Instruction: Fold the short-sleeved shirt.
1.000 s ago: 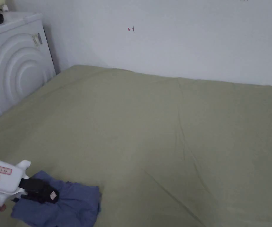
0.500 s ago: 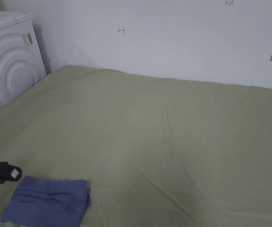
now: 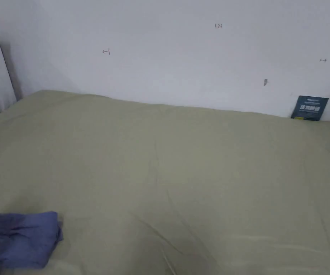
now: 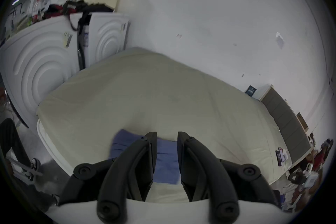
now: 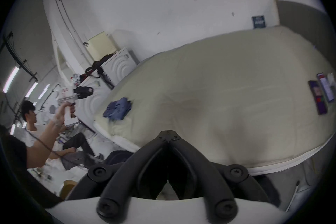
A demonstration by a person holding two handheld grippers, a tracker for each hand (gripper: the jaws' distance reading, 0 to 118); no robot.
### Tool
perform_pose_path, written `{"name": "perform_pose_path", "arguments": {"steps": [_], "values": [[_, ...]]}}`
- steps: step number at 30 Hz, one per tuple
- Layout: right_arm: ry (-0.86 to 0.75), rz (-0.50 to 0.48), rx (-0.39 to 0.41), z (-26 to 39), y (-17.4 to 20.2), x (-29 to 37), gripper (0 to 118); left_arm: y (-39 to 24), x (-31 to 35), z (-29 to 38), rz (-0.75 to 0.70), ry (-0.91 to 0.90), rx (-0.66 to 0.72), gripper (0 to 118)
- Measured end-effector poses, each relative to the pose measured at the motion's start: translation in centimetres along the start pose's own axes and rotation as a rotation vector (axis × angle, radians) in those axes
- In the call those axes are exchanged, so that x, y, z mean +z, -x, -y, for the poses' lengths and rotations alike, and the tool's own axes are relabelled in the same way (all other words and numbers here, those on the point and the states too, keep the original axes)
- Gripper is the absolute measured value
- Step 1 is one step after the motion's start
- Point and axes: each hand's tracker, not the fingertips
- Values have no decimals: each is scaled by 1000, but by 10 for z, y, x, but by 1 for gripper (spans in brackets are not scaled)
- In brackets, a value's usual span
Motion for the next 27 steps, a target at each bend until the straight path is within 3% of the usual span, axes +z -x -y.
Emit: {"name": "perform_pose_path", "arguments": {"steps": [2,6,12,17,21,27], "values": [[-50,66,42,-3,-8,11,0,-37,1,15,47,-19,-31,27],[-123,60,52,-10,-22,32,0,-118,8,47,162,-24,-6,27],[-273,154,131,-32,-33,53,0,-209,41,66,168,-198,-184,27],[-443,207,218,-76,-10,65,0,-281,91,79,171,-397,-352,26],[-538,257,298,-105,16,75,0,-307,110,83,173,-483,-379,26],[-601,264,353,-127,38,89,0,-332,124,81,213,-538,-404,26]]}}
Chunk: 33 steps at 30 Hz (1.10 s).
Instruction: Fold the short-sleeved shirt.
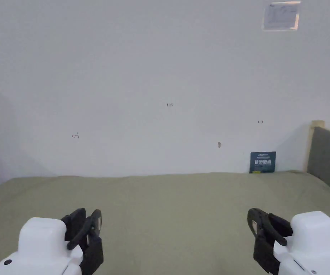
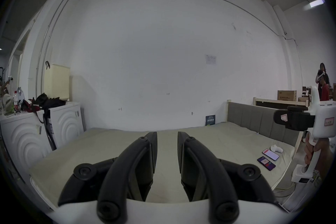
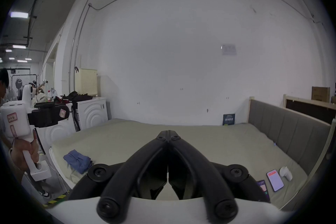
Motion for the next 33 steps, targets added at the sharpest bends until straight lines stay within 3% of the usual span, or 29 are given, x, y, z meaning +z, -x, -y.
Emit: {"name": "perform_pose_path", "arguments": {"steps": [10,25,26,28,29,31,32,33], "values": [[-6,58,7,-11,1,-8,0,-9,-24,-8,-18,-23,-28,26],[28,71,7,-17,5,-22,1,-3,-32,0,-100,-49,-53,27],[38,76,9,-16,5,-24,3,-2,-34,0,-109,-39,-52,40],[49,73,10,-15,5,-27,13,1,-40,1,-104,2,-28,89],[53,66,9,-14,4,-28,28,3,-41,3,-101,-7,-27,104],[60,55,4,-13,3,-31,68,2,-43,7,-109,-17,-36,105],[66,44,-1,-12,3,-33,95,2,-45,8,-120,-11,-48,108],[65,36,-9,-11,2,-34,108,3,-46,9,-126,-10,-49,112]]}}
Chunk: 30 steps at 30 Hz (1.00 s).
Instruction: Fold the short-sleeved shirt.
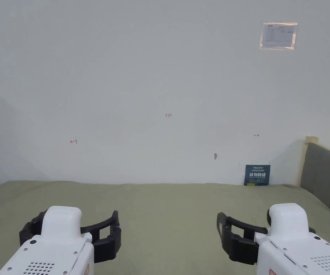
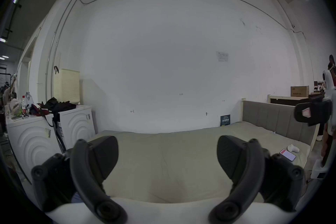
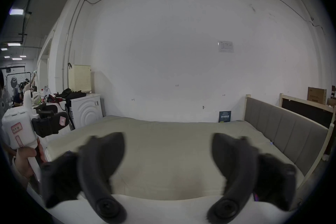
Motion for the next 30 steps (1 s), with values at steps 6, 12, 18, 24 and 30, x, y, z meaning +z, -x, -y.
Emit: {"name": "perform_pose_path", "arguments": {"steps": [6,12,18,24,30], "values": [[-17,96,-56,0,-3,-2,118,6,-2,1,-18,-3,27,118],[56,218,-83,-8,2,-5,118,4,-3,1,-11,8,11,118],[59,254,-42,-6,12,0,118,1,-4,1,-5,11,7,118],[33,224,-88,-4,9,0,118,-1,-2,1,-3,4,8,118],[55,120,-212,-12,-2,5,118,-2,-2,1,-5,2,7,118]]}}
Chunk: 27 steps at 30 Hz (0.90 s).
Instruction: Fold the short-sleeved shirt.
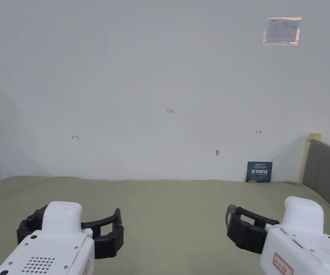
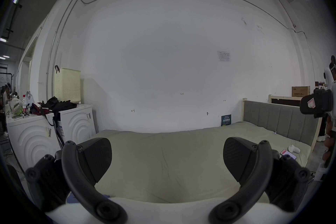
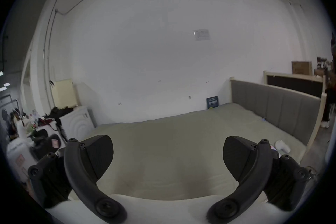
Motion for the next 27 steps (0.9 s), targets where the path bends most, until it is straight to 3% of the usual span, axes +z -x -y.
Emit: {"name": "perform_pose_path", "arguments": {"steps": [3,5,6,8,12,27], "values": [[-47,-80,-8,1,-3,2,118,-1,0,0,0,-1,-3,118],[-47,-105,31,1,-4,0,118,-1,0,0,1,-3,-6,118],[-63,-77,32,2,-1,-1,118,-2,0,-1,2,-4,-8,118],[-82,-24,114,4,4,-3,118,-2,1,-2,3,-10,-9,118],[-97,-3,179,8,6,-7,118,-3,3,-3,4,-12,-12,118],[-93,5,200,9,3,-9,118,-5,5,-5,6,-20,-15,118]]}}
